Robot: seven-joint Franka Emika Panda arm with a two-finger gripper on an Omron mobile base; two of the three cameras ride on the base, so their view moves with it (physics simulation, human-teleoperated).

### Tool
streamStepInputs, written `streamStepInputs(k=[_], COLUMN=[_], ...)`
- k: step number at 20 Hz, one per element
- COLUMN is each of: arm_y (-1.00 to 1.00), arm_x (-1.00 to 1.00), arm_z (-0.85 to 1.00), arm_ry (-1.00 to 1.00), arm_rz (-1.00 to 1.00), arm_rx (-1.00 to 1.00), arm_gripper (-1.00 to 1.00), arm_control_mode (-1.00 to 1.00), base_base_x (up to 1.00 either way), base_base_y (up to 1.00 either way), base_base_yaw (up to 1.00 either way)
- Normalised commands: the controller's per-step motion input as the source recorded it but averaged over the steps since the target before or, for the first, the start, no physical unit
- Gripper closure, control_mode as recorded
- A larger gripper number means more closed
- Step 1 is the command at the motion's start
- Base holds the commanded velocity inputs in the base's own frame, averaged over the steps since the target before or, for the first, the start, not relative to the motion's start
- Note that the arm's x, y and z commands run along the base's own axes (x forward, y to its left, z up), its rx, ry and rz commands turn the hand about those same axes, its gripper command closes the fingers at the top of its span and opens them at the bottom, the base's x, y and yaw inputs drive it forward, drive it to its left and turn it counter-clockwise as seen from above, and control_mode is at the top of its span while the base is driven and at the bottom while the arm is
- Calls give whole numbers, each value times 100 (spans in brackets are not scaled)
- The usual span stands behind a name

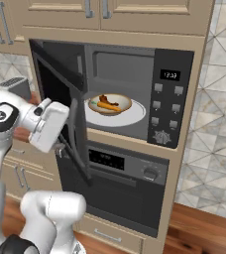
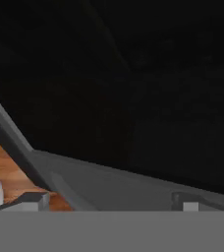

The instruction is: Place the bowl containing the chicken drumstick and carrot in the microwave. Close the microwave door and press the start button to microwave the meal.

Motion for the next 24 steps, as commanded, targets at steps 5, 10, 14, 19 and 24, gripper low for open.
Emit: streamStepInputs(k=[5,10,14,19,24], arm_y=[-24,-18,-27,-38,-41], arm_x=[100,100,100,93,99], arm_z=[4,3,4,0,0], arm_ry=[27,6,-3,-14,-12], arm_rz=[19,26,32,38,39], arm_rx=[0,0,0,0,1], arm_gripper=[-100,-100,-100,-100,-100], arm_control_mode=[-100,-100,-100,-100,-100], base_base_x=[0,0,0,0,0], base_base_y=[0,0,0,0,0], base_base_yaw=[0,0,0,0,0])
